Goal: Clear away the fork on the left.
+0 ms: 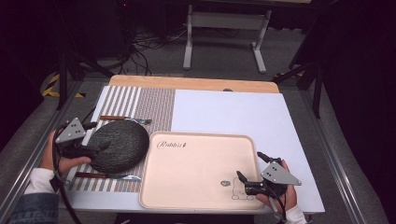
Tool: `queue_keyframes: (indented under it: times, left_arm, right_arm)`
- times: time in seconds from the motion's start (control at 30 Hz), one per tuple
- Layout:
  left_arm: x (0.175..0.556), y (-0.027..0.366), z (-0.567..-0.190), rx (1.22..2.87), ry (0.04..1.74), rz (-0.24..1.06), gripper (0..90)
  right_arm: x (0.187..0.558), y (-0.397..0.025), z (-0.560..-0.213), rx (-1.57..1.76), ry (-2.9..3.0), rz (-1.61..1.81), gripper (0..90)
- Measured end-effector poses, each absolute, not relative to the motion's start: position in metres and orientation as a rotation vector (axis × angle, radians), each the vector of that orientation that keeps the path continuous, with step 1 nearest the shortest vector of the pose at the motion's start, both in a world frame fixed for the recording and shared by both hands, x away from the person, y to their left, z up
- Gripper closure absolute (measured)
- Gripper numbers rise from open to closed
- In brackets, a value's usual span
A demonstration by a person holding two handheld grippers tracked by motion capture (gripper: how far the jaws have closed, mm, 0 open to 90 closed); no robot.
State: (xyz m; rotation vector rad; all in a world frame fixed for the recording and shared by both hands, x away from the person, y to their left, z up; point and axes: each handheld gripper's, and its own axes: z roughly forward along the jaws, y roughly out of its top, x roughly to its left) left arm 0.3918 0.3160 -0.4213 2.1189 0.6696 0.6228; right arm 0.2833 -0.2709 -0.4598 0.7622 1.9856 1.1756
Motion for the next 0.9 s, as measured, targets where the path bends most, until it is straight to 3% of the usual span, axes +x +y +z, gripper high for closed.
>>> queue_keyframes:
  times: [0.47, 0.9]
  left_arm:
    - [0.486, 0.345, -0.418, 2.256, 0.835, 0.535, 17.6]
    - [0.53, 0.346, -0.435, 2.448, 0.866, 0.449, 25.4]
  right_arm:
    - [0.286, -0.269, -0.465, 0.78, 2.001, 1.13, 7.4]
    - [0.289, -0.268, -0.466, 0.801, 1.995, 1.075, 7.8]
